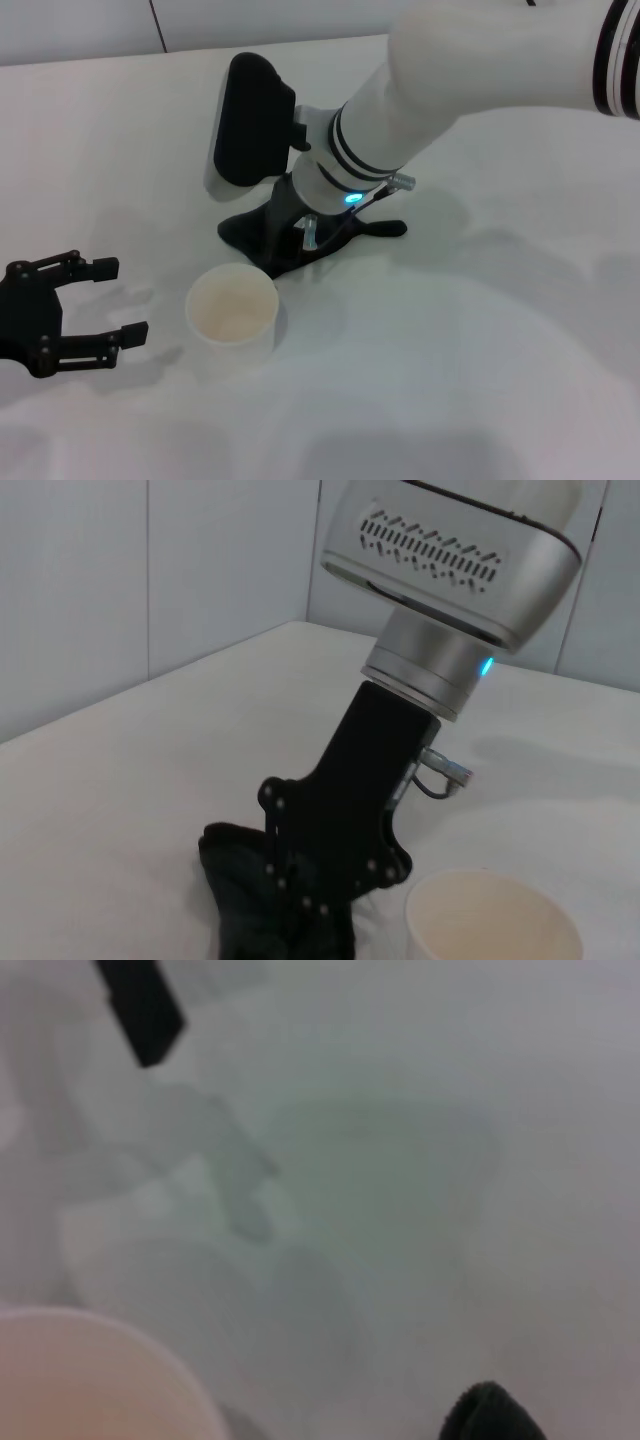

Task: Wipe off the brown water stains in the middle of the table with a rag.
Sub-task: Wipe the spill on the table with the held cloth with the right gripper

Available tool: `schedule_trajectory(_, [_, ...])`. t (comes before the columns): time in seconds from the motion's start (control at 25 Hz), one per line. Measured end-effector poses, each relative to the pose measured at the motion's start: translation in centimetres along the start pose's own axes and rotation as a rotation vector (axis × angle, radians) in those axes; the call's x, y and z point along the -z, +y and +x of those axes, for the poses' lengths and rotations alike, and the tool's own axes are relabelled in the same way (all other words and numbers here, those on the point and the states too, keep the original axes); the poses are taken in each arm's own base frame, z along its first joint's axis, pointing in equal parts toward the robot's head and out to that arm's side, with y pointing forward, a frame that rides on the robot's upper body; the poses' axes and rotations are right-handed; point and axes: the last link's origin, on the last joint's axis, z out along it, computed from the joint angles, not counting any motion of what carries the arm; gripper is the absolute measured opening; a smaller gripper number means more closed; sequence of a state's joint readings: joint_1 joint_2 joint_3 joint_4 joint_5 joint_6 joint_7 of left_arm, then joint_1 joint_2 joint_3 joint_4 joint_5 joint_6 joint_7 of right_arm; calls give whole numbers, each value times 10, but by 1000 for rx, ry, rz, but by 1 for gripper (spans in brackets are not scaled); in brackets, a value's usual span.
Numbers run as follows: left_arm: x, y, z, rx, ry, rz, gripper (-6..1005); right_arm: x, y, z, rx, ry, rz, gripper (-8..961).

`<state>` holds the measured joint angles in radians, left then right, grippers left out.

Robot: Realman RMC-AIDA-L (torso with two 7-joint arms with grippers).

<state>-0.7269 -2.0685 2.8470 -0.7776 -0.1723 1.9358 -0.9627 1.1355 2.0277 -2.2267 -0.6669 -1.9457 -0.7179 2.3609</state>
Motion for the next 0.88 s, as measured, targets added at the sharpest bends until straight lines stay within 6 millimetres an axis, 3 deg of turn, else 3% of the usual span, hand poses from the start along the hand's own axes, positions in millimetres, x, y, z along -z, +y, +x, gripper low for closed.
schedule_trajectory(0.44, [-1,-1,2,-6,1,1,874,0,15,-7,32,-2,-50,14])
schedule_trajectory(0.88, [-2,-1,2,-6,2,0,874,-2,-12,5,0,18,49,15])
